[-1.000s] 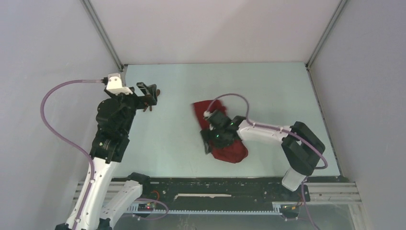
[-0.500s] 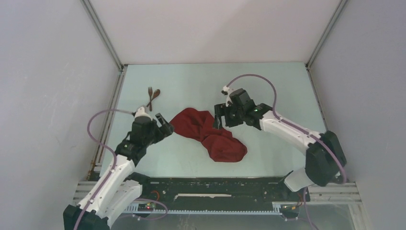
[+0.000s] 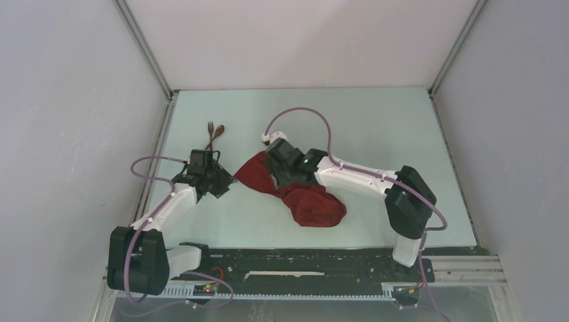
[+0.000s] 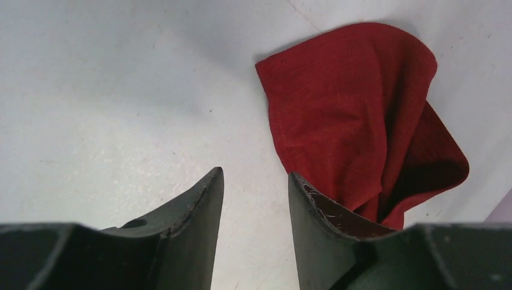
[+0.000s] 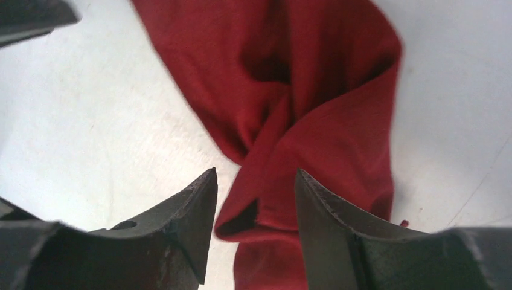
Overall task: Fold the napkin into a case and place the utensils inside
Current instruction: Pick up the crumpled napkin from the center of the board, then flatten out the crumpled napkin at the center of the board, then pick up the flattened napkin from the center of the board.
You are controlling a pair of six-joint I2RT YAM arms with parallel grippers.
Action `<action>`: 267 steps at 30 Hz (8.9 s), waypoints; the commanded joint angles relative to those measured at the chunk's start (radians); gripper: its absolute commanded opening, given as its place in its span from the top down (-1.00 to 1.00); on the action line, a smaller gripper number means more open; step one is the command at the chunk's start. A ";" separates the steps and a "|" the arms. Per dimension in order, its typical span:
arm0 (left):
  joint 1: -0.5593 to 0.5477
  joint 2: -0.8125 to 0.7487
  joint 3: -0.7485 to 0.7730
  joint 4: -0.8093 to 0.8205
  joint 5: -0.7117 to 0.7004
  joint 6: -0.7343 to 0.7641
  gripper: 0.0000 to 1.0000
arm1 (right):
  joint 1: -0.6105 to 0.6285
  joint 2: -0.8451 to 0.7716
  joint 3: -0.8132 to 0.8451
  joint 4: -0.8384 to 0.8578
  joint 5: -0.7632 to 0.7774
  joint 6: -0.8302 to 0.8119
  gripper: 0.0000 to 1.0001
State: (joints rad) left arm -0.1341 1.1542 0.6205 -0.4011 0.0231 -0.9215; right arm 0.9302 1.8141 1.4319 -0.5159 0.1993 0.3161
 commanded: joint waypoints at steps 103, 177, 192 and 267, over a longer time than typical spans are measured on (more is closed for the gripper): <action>-0.156 0.669 0.523 -0.349 -0.300 -0.161 -0.12 | 0.044 -0.056 -0.085 0.031 0.235 -0.236 1.00; -0.181 0.773 1.432 -0.266 -0.226 0.365 -0.51 | -0.988 0.106 0.365 -0.361 -0.259 0.080 -0.67; -0.242 0.063 0.282 -0.001 0.159 0.287 -0.71 | -0.685 -0.299 -0.556 -0.033 -0.444 0.337 -0.40; -0.135 -0.136 0.121 0.000 0.172 0.289 -0.72 | -0.537 -0.545 -0.854 -0.404 -0.150 0.978 0.30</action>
State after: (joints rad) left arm -0.2848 1.0389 0.7467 -0.4206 0.1726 -0.6365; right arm 0.3820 1.3144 0.6163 -0.9264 -0.0231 1.2194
